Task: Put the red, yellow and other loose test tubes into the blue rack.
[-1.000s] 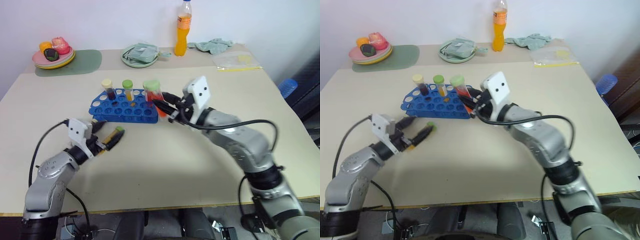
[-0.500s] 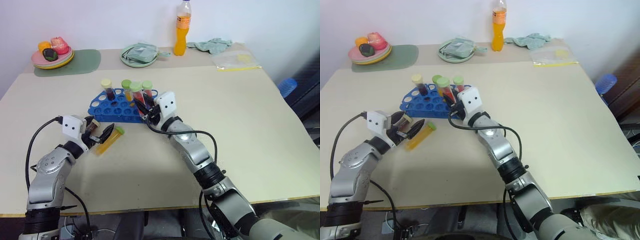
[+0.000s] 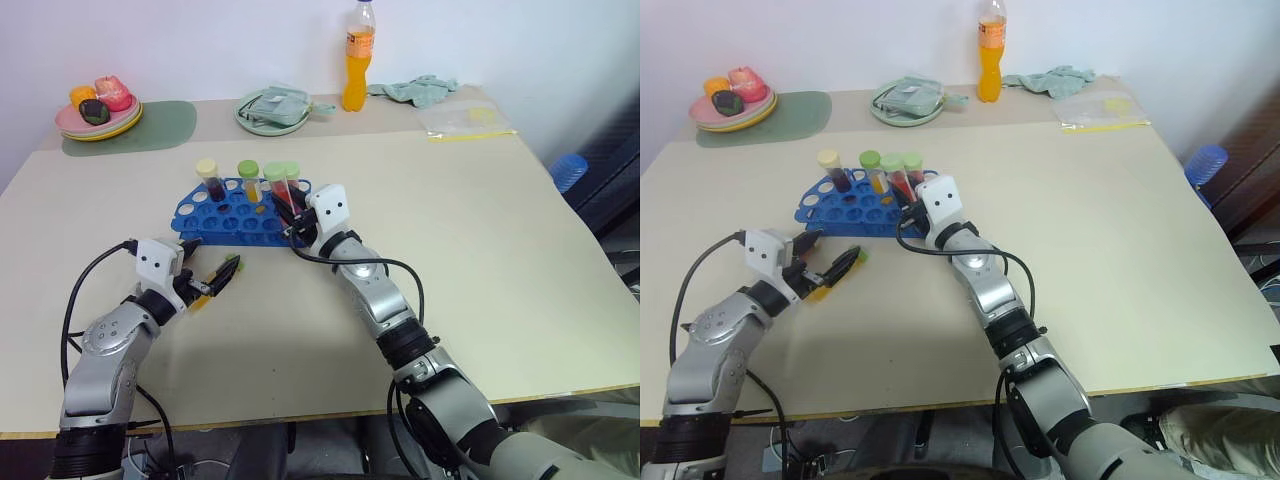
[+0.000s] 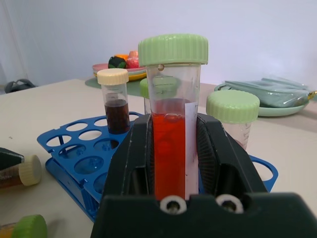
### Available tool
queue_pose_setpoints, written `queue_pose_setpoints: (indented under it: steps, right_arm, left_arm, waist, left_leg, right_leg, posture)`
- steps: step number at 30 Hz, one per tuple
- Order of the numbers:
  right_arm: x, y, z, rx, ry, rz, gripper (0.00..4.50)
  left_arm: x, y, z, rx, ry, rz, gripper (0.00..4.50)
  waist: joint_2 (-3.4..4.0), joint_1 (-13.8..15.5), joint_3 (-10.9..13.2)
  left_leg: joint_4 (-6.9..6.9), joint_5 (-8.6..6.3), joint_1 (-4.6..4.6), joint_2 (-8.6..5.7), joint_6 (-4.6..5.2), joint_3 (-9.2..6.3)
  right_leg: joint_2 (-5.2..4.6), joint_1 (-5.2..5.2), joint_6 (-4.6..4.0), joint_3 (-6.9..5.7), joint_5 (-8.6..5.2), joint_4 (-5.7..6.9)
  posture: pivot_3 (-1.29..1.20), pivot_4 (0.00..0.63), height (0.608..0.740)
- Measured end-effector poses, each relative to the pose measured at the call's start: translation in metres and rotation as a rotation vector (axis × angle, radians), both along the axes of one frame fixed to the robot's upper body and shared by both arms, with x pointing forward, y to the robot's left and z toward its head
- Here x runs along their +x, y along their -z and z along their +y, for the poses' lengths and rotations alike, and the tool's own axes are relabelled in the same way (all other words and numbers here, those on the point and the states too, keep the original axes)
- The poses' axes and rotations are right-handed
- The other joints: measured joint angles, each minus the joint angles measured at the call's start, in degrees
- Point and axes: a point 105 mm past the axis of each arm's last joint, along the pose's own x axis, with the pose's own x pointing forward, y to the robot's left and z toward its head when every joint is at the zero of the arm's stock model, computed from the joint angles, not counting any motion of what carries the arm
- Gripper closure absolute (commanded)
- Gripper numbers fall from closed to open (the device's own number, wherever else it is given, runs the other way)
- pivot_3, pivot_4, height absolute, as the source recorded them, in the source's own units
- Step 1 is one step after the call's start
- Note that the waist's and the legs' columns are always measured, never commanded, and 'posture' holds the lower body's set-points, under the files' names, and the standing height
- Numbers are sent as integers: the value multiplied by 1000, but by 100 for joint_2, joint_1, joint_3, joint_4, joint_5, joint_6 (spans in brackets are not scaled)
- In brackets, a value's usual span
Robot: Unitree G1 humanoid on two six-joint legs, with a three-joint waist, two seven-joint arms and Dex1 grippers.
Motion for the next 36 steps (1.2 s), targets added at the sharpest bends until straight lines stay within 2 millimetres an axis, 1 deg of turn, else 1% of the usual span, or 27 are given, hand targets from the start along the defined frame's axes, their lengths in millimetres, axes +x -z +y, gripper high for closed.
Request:
queue_pose_setpoints:
  steps: [4, 7, 13, 14, 15, 16, 19, 20, 22, 25, 28, 31, 33, 36]
  right_arm:
    - [2, 1, 3, -1, -5, 6, 3788]
    - [4, 5, 4, -1, 2, 23, 3788]
    - [5, 6, 5, 10, -8, 24, 3788]
    - [5, 6, 5, 10, -16, 24, 2714]
    - [5, 6, 5, 11, -23, 25, 2342]
    - [4, 6, 5, 12, -29, 26, 1751]
    - [3, 3, 2, 32, -28, 20, 222]
    - [1, 0, 0, 46, -27, 3, 76]
    - [-5, -8, -3, 67, -29, -34, 76]
    - [-15, -28, -12, 82, -38, -113, 76]
    - [-22, -45, -26, 82, -37, -157, 76]
    - [-28, -48, -41, 43, -42, -158, 76]
    - [-31, -46, -53, 1, -55, -145, 76]
    - [-43, -45, -64, -81, -119, -140, 76]
  left_arm:
    - [-1, -1, -3, 1, 10, 10, 0]
    - [-3, -2, -6, -2, 19, 18, 0]
    - [-5, -4, -10, -11, 35, 27, 0]
    - [-5, -4, -11, -11, 35, 30, 0]
    - [-5, -4, -11, -11, 36, 30, 0]
    - [-6, -4, -11, -10, 37, 30, 0]
    - [-6, -5, -12, -9, 28, 45, 0]
    - [-6, -5, -13, -8, 23, 52, 0]
    - [-5, -5, -14, -4, 17, 69, 0]
    - [-3, -7, -18, 33, 20, 104, 0]
    - [1, -11, -21, 48, 17, 154, 0]
    - [5, -19, -20, 134, 15, 232, 0]
    - [9, -29, -20, 227, 9, 289, 0]
    - [15, -40, -12, 383, -64, 419, 0]
  waist:
    - [1, -4, -1]
    - [2, -4, -1]
    - [2, -10, -1]
    - [2, -10, -1]
    - [2, -10, -1]
    - [2, -9, 0]
    - [2, -6, 0]
    - [2, -5, 0]
    - [2, 0, 0]
    - [2, 11, 0]
    - [2, 8, -1]
    - [2, 3, 0]
    - [1, 20, 0]
    - [2, 3, 3]
  left_leg:
    - [-1, 0, 1, 0, 0, 1]
    - [-1, 0, 1, 0, -1, 1]
    - [-1, 1, 3, 1, -2, 2]
    - [-1, 1, 3, 1, -2, 2]
    - [-1, 1, 3, 1, -2, 2]
    - [-1, 1, 2, 1, -2, 2]
    - [-1, 1, 2, 1, -2, 2]
    - [-1, 1, 2, 1, -2, 2]
    - [-1, 1, 2, 1, -2, 2]
    - [1, 1, 1, 0, -2, 1]
    - [1, 1, 1, 0, -2, 0]
    - [0, 1, 0, 0, -2, 0]
    - [3, 1, -1, -2, -1, 0]
    - [3, 0, 1, -2, 0, 3]
  right_leg:
    - [0, -1, 0, 1, 0, 2]
    - [1, -2, -1, 2, 0, 2]
    - [3, -3, -1, 3, -1, 5]
    - [3, -3, -1, 4, -1, 5]
    - [3, -3, -1, 4, -1, 5]
    - [3, -4, -1, 4, -1, 5]
    - [2, -4, -1, 4, -1, 5]
    - [2, -5, -1, 5, -1, 6]
    - [2, -5, -1, 5, -1, 6]
    - [2, -3, -1, 5, -1, 6]
    - [2, -3, -1, 5, -1, 6]
    - [4, -5, -1, 4, -1, 10]
    - [3, -3, 0, 4, -1, 10]
    - [5, 0, 2, 4, -2, 10]
  posture:
    - [0, 150, 740]
    - [0, 150, 740]
    - [0, 150, 740]
    - [0, 150, 740]
    - [0, 150, 740]
    - [0, 150, 740]
    - [0, 150, 740]
    - [0, 150, 740]
    - [0, 150, 740]
    - [0, 150, 740]
    - [0, 150, 740]
    - [0, 150, 740]
    - [0, 150, 740]
    - [0, 150, 740]
